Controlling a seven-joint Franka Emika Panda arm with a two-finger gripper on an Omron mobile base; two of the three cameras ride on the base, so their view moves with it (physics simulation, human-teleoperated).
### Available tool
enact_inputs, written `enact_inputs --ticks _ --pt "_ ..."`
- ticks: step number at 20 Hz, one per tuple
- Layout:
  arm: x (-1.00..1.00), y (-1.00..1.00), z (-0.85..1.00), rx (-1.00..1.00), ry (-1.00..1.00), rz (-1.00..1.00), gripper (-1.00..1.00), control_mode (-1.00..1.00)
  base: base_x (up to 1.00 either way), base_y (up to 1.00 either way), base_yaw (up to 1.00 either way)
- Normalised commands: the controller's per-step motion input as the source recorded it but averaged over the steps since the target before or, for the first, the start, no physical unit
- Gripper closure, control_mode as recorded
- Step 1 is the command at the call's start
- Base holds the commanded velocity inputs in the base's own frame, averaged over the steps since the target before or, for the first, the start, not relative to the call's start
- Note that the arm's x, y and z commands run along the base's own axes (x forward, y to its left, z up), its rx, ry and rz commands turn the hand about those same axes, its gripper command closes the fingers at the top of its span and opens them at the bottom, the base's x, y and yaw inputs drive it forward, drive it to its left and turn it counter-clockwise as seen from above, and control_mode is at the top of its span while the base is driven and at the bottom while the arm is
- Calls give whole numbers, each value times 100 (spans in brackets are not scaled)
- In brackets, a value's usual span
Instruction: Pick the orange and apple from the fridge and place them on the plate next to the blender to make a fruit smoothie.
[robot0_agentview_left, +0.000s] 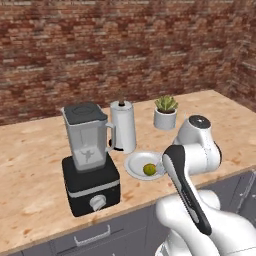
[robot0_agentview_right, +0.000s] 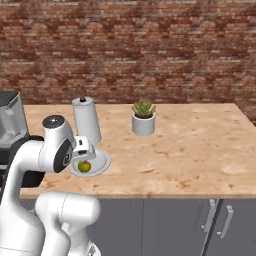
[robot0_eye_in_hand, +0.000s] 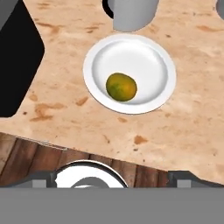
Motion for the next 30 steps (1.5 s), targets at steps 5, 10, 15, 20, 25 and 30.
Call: enact_inputs --ticks 5,10,15,20,25,30 --pt "0 0 0 0 0 0 -100 100 -45 0 -71" --pt "0 0 0 0 0 0 -100 100 -9 0 -81" --pt "0 0 0 0 0 0 -100 100 0 0 -83" --pt "0 0 0 0 0 0 -100 100 0 -4 -83" --pt "0 0 0 0 0 0 -100 100 0 -4 -83" --pt "0 0 0 0 0 0 -100 100 0 -2 -81"
